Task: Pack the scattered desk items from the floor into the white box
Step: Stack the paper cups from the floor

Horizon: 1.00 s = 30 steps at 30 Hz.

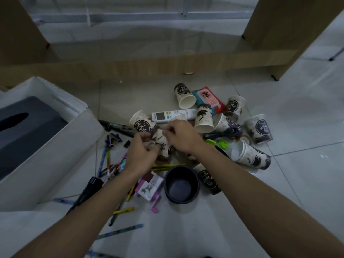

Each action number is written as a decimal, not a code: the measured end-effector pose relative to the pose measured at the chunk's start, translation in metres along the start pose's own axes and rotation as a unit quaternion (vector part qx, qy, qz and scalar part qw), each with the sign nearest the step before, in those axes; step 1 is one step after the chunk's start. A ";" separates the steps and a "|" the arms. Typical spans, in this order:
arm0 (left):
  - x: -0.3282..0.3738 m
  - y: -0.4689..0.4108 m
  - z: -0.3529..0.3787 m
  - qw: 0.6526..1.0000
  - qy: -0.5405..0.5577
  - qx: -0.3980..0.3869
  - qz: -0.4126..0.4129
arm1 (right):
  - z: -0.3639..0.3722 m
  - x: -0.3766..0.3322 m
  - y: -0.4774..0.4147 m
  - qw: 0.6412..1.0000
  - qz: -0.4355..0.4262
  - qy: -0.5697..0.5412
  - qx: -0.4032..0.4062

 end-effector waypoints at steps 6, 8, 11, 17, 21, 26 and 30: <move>-0.008 0.006 -0.013 0.999 0.027 -0.013 0.045 | -0.008 -0.017 -0.004 0.980 -0.022 -0.198 -0.022; -0.015 0.003 -0.019 0.999 0.032 0.025 -0.003 | 0.003 -0.019 -0.024 0.980 -0.020 -0.192 0.042; -0.025 0.000 -0.027 0.994 0.065 0.041 -0.072 | 0.031 -0.019 -0.062 0.994 0.033 -0.101 0.001; -0.040 0.000 -0.030 0.993 0.048 0.037 -0.097 | 0.059 -0.016 -0.086 0.995 0.063 0.035 -0.072; -0.040 -0.001 -0.033 0.995 0.052 0.023 -0.081 | 0.035 -0.027 -0.068 0.960 0.064 -0.266 0.066; -0.034 -0.003 -0.028 0.995 0.075 0.021 -0.059 | 0.019 -0.046 -0.030 0.973 0.046 -0.221 -0.040; -0.028 -0.006 -0.022 0.995 0.074 0.032 -0.050 | 0.012 -0.030 -0.010 0.985 -0.005 -0.173 -0.011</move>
Point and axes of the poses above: each hand's wrist, its own y-axis away from the middle knuckle, its own z-axis out of the palm, x = y × z, the point moved 1 cm from there along -y, towards the middle knuckle, and after that the axes turned 13 degrees about -y, right-handed, at the moved point
